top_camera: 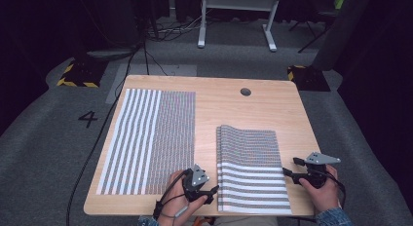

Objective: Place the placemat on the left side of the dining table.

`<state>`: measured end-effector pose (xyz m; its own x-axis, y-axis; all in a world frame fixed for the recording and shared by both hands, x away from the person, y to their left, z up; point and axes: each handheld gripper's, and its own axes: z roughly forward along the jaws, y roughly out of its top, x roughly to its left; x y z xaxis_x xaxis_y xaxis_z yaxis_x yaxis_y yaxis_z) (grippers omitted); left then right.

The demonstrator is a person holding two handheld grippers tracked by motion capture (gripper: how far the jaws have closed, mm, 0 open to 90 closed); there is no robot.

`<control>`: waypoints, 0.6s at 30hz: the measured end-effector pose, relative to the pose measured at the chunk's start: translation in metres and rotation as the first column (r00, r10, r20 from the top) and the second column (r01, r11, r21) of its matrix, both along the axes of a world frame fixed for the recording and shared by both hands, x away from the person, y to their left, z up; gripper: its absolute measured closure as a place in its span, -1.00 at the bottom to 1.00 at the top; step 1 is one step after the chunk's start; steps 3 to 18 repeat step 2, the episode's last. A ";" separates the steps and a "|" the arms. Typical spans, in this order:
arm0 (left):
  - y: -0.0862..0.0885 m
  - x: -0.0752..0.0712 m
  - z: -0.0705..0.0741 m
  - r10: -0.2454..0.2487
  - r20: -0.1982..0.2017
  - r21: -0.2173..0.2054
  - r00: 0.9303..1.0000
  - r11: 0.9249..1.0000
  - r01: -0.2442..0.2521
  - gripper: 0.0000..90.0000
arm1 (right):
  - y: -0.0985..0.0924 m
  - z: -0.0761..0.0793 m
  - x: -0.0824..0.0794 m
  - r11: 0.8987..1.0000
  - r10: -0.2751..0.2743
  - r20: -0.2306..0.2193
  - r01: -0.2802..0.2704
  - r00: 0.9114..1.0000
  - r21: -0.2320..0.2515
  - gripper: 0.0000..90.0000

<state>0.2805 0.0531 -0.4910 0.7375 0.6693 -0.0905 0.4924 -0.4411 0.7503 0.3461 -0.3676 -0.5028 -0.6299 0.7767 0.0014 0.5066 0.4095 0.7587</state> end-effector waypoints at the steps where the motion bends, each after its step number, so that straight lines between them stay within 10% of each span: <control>1: -0.003 0.000 -0.005 -0.002 -0.006 0.017 1.000 1.000 0.002 -0.34 | 0.000 0.000 0.000 1.000 -0.001 0.000 0.001 1.000 0.002 -0.29; 18: -0.003 0.000 -0.005 -0.002 -0.006 0.017 1.000 1.000 0.002 -0.34 | 0.000 0.000 0.000 1.000 -0.001 0.000 0.001 1.000 0.002 -0.29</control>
